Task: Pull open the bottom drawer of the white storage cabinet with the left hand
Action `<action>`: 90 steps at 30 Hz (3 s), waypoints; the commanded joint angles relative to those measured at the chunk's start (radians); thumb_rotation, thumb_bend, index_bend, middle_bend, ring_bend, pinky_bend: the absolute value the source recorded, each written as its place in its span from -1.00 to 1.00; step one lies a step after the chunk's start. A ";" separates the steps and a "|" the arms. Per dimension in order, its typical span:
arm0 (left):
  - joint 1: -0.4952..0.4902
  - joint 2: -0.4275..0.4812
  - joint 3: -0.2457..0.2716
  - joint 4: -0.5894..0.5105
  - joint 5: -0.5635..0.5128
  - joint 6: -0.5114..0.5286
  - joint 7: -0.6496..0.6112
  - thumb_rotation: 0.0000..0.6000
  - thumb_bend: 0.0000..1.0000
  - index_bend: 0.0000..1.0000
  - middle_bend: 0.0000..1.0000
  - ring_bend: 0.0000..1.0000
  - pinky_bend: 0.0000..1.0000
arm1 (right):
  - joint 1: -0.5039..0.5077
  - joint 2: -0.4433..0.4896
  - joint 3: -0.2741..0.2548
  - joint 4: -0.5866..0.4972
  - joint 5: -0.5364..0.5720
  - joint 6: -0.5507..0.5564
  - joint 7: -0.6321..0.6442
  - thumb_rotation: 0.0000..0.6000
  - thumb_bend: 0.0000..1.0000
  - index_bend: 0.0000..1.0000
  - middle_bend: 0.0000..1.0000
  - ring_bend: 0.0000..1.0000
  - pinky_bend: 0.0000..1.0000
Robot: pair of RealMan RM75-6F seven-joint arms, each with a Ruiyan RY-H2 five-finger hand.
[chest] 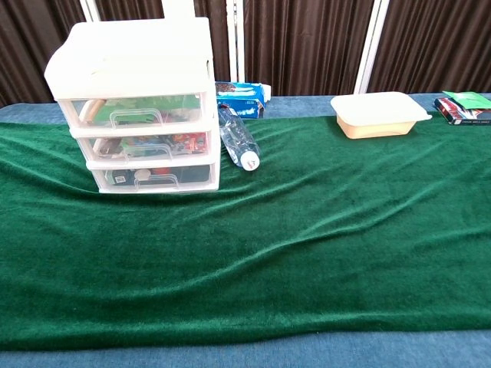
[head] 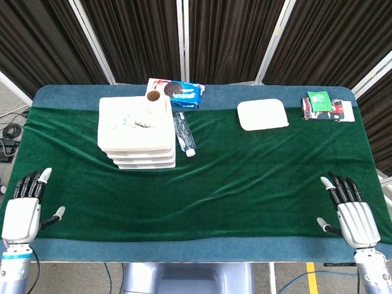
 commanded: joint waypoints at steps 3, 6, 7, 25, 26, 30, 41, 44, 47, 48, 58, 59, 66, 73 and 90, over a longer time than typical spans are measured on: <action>-0.065 -0.005 -0.023 -0.052 -0.050 -0.146 -0.217 1.00 -0.19 -1.00 0.54 0.29 0.17 | -0.002 0.005 -0.002 -0.006 -0.007 0.005 0.005 1.00 -0.85 -0.91 -1.00 -1.00 -1.00; -0.095 0.002 -0.037 -0.079 -0.083 -0.214 -0.305 1.00 0.02 -1.00 0.66 0.40 0.28 | -0.003 0.007 -0.003 -0.009 -0.010 0.008 0.005 1.00 -0.85 -0.91 -1.00 -1.00 -1.00; -0.118 0.000 -0.051 -0.096 -0.116 -0.268 -0.363 1.00 0.08 -1.00 0.68 0.42 0.31 | -0.003 0.008 -0.004 -0.010 -0.010 0.009 0.008 1.00 -0.85 -0.91 -1.00 -1.00 -1.00; -0.354 -0.099 -0.163 -0.025 -0.443 -0.690 -0.569 1.00 0.52 -0.99 0.79 0.53 0.44 | -0.010 0.044 0.006 -0.019 -0.009 0.032 0.087 1.00 -0.85 -0.91 -1.00 -1.00 -1.00; -0.362 -0.105 -0.165 -0.023 -0.455 -0.702 -0.569 1.00 0.52 -0.98 0.79 0.53 0.44 | -0.010 0.045 0.006 -0.019 -0.009 0.032 0.091 1.00 -0.85 -0.91 -1.00 -1.00 -1.00; -0.394 -0.139 -0.170 0.005 -0.491 -0.724 -0.539 1.00 0.52 -0.96 0.79 0.53 0.44 | -0.010 0.050 0.007 -0.019 -0.008 0.032 0.103 1.00 -0.85 -0.91 -1.00 -1.00 -1.00; -0.450 -0.213 -0.183 0.049 -0.584 -0.737 -0.474 1.00 0.52 -0.81 0.79 0.53 0.44 | -0.011 0.057 0.009 -0.018 -0.007 0.034 0.122 1.00 -0.85 -0.91 -1.00 -1.00 -1.00; -0.459 -0.228 -0.185 0.060 -0.603 -0.734 -0.460 1.00 0.53 -0.79 0.79 0.53 0.44 | -0.012 0.058 0.009 -0.018 -0.009 0.036 0.123 1.00 -0.85 -0.91 -1.00 -1.00 -1.00; -0.467 -0.243 -0.189 0.074 -0.617 -0.737 -0.455 1.00 0.53 -0.79 0.79 0.53 0.44 | -0.011 0.059 0.009 -0.018 -0.007 0.034 0.126 1.00 -0.85 -0.91 -1.00 -1.00 -1.00; -0.470 -0.248 -0.191 0.079 -0.620 -0.738 -0.454 1.00 0.53 -0.79 0.79 0.53 0.44 | -0.011 0.059 0.009 -0.017 -0.006 0.032 0.127 1.00 -0.85 -0.91 -1.00 -1.00 -1.00; -0.489 -0.301 -0.217 0.125 -0.615 -0.732 -0.468 1.00 0.53 -0.80 0.79 0.53 0.44 | -0.008 0.061 0.010 -0.015 -0.003 0.025 0.134 1.00 -0.85 -0.91 -1.00 -1.00 -1.00; -0.492 -0.306 -0.220 0.129 -0.614 -0.736 -0.473 1.00 0.53 -0.81 0.79 0.53 0.44 | -0.008 0.061 0.010 -0.015 -0.002 0.024 0.134 1.00 -0.85 -0.91 -1.00 -1.00 -1.00; -0.499 -0.337 -0.225 0.155 -0.613 -0.734 -0.477 1.00 0.53 -0.82 0.79 0.53 0.44 | -0.007 0.060 0.010 -0.014 0.000 0.020 0.136 1.00 -0.85 -0.91 -1.00 -1.00 -1.00; -0.505 -0.357 -0.226 0.186 -0.609 -0.736 -0.475 1.00 0.53 -0.85 0.79 0.53 0.44 | -0.006 0.058 0.008 -0.014 -0.003 0.018 0.132 1.00 -0.85 -0.91 -1.00 -1.00 -1.00; -0.498 -0.352 -0.224 0.211 -0.534 -0.795 -0.560 1.00 0.53 -0.74 0.79 0.53 0.44 | -0.004 0.053 0.005 -0.014 -0.007 0.014 0.122 1.00 -0.85 -0.91 -1.00 -1.00 -1.00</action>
